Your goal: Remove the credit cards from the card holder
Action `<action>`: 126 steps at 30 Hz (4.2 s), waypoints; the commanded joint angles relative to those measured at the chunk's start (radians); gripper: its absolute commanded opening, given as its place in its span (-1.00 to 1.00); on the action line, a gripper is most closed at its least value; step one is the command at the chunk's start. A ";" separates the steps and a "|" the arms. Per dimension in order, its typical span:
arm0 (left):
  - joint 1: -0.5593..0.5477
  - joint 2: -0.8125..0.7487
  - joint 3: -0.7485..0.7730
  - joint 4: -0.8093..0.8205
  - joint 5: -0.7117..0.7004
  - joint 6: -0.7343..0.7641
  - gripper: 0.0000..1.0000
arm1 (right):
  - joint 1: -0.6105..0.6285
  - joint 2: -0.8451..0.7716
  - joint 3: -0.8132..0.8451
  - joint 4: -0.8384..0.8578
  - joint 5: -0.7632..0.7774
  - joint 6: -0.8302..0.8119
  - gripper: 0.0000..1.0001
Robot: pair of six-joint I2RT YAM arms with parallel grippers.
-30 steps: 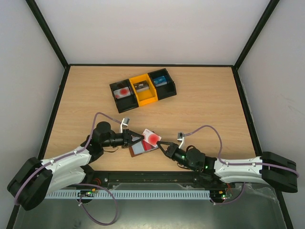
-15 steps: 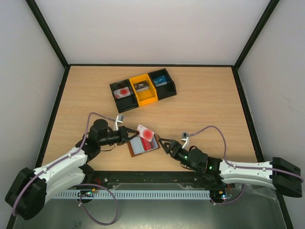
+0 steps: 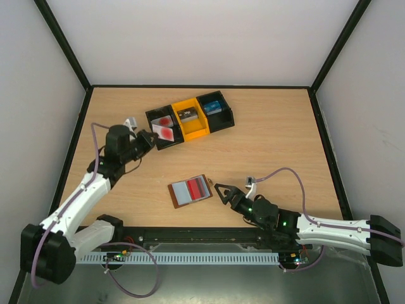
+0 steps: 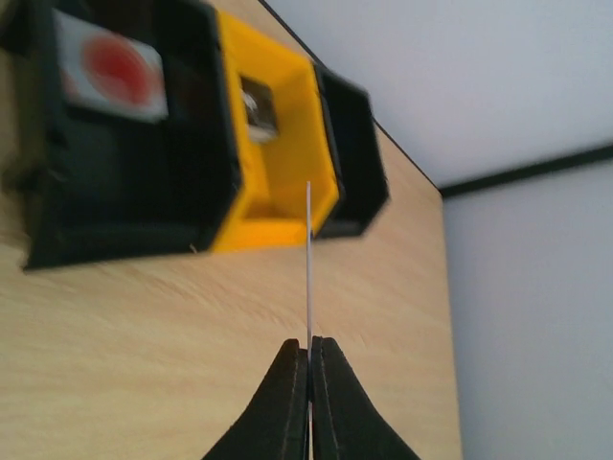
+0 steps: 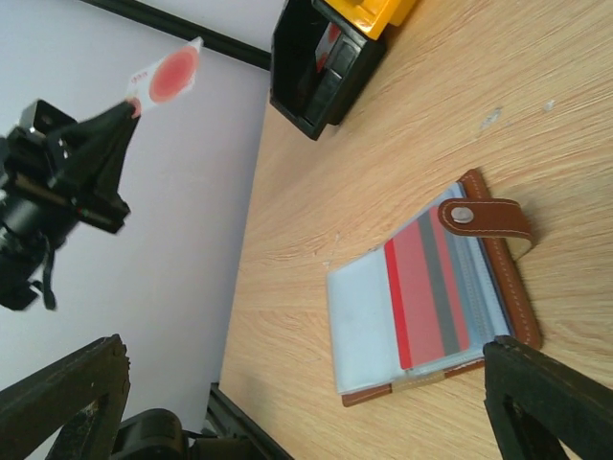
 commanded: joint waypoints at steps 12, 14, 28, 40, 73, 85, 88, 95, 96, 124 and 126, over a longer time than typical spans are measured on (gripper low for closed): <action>0.043 0.533 0.455 -0.153 -0.361 0.061 -0.95 | 0.006 -0.009 0.057 -0.141 0.053 -0.061 0.96; 0.043 0.591 0.482 -0.144 -0.361 0.047 -0.95 | 0.006 -0.017 0.068 -0.166 0.053 -0.070 0.96; 0.042 0.788 0.510 -0.027 -0.350 0.015 -0.95 | 0.006 -0.066 0.078 -0.232 0.084 -0.066 0.96; 0.042 0.848 0.550 0.016 -0.389 0.063 -0.95 | 0.006 -0.043 0.074 -0.219 0.100 -0.046 0.96; 0.042 0.958 0.602 0.036 -0.412 0.114 -0.95 | 0.006 -0.021 0.071 -0.214 0.137 -0.046 0.95; 0.040 0.957 0.622 0.011 -0.429 0.122 -0.76 | 0.006 -0.028 0.073 -0.228 0.143 -0.049 0.95; 0.040 0.961 0.636 -0.004 -0.430 0.126 -0.72 | 0.007 -0.034 0.073 -0.232 0.144 -0.049 0.96; 0.041 0.959 0.648 -0.024 -0.436 0.130 -0.63 | 0.006 -0.047 0.071 -0.242 0.146 -0.044 0.95; 0.040 0.957 0.648 -0.025 -0.437 0.132 -0.62 | 0.006 -0.049 0.070 -0.244 0.146 -0.043 0.95; 0.040 0.906 0.745 -0.209 -0.437 0.192 0.06 | 0.006 -0.060 0.088 -0.318 0.205 -0.074 0.95; 0.040 0.889 0.761 -0.246 -0.430 0.205 0.15 | 0.006 -0.069 0.099 -0.332 0.207 -0.088 0.96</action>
